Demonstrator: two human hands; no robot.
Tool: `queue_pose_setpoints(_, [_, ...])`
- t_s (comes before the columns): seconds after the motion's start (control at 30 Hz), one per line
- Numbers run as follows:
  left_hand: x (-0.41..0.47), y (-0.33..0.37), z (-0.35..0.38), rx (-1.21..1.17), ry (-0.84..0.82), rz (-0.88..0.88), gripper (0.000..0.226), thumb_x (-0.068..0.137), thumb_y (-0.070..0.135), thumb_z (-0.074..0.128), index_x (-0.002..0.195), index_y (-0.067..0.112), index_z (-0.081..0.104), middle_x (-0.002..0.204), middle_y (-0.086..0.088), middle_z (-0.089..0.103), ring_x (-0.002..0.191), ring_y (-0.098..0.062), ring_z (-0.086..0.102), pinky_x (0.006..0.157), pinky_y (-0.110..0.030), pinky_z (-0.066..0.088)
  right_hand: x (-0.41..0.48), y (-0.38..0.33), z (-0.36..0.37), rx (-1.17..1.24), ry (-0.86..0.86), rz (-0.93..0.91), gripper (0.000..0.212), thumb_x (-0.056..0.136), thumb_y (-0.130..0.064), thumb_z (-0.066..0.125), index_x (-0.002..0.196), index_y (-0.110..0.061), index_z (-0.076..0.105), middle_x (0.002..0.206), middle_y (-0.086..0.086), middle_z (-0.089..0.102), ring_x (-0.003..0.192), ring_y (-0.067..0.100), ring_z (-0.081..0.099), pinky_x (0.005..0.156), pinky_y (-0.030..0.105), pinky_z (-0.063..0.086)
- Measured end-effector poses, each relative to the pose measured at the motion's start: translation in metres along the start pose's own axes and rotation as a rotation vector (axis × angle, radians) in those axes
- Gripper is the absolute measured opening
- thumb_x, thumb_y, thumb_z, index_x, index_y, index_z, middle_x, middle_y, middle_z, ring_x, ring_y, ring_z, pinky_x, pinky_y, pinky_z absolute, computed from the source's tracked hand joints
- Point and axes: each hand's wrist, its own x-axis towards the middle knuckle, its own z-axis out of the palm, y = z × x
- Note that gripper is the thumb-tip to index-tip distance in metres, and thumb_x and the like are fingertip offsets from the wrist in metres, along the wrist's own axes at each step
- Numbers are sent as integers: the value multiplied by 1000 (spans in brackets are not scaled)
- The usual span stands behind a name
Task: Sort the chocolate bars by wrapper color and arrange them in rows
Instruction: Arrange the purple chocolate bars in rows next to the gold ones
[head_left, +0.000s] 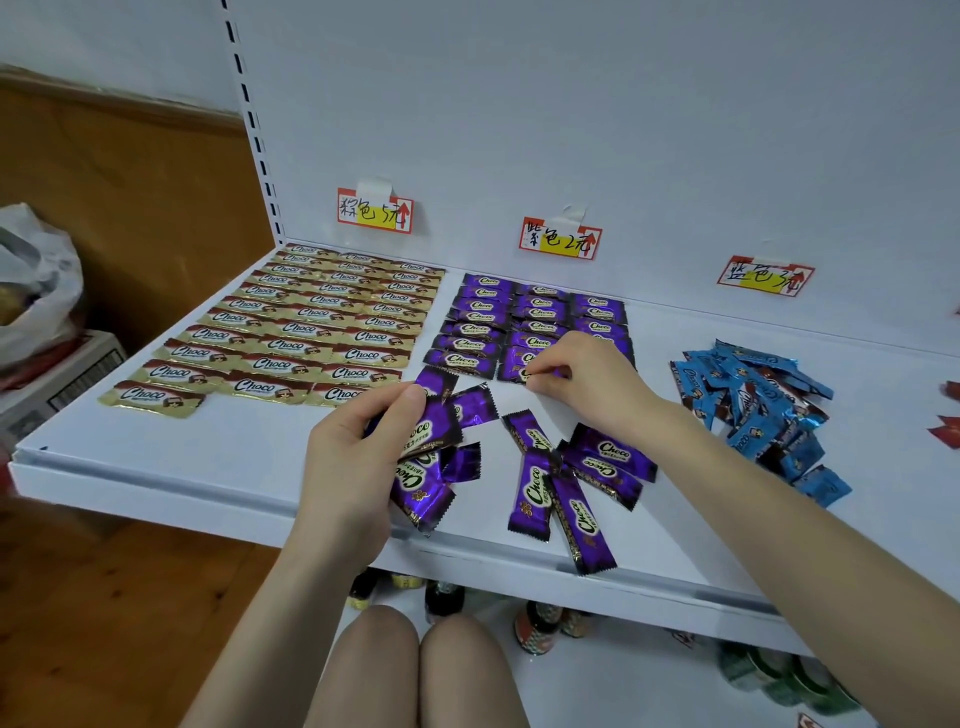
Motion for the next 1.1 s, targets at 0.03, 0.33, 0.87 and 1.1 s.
queue_pose_setpoints(0.03, [0,0,0,3,2,0,5,86,24,61,86,23,65,73,6,73,71,-12,71,55,-28,59,0,0,0,0,0,3,19,90,-18,58,103,-11,70,100,3,65,88,13,52,70,18,33])
queue_pose_setpoints(0.33, [-3,3,2,-33,5,-3,8,88,19,59,84,22,65,67,7,72,64,-10,70,48,-24,55,8,5,3,-16,2,-1,20,89,-24,60,106,-16,68,97,-5,55,92,10,49,78,23,35])
queue_pose_setpoints(0.87, [-6,8,-4,-35,28,-22,5,88,21,59,86,24,63,63,11,70,61,-6,69,44,-21,53,30,-21,18,-137,-70,-251,22,90,-15,52,93,-1,68,94,14,66,92,27,53,83,43,41])
queue_pose_setpoints(1.1, [-5,7,-5,-29,31,-27,4,87,22,60,87,24,64,66,9,71,64,-9,70,47,-23,55,29,-18,18,-129,-59,-248,22,92,-18,52,98,-6,69,100,7,66,94,21,51,83,41,41])
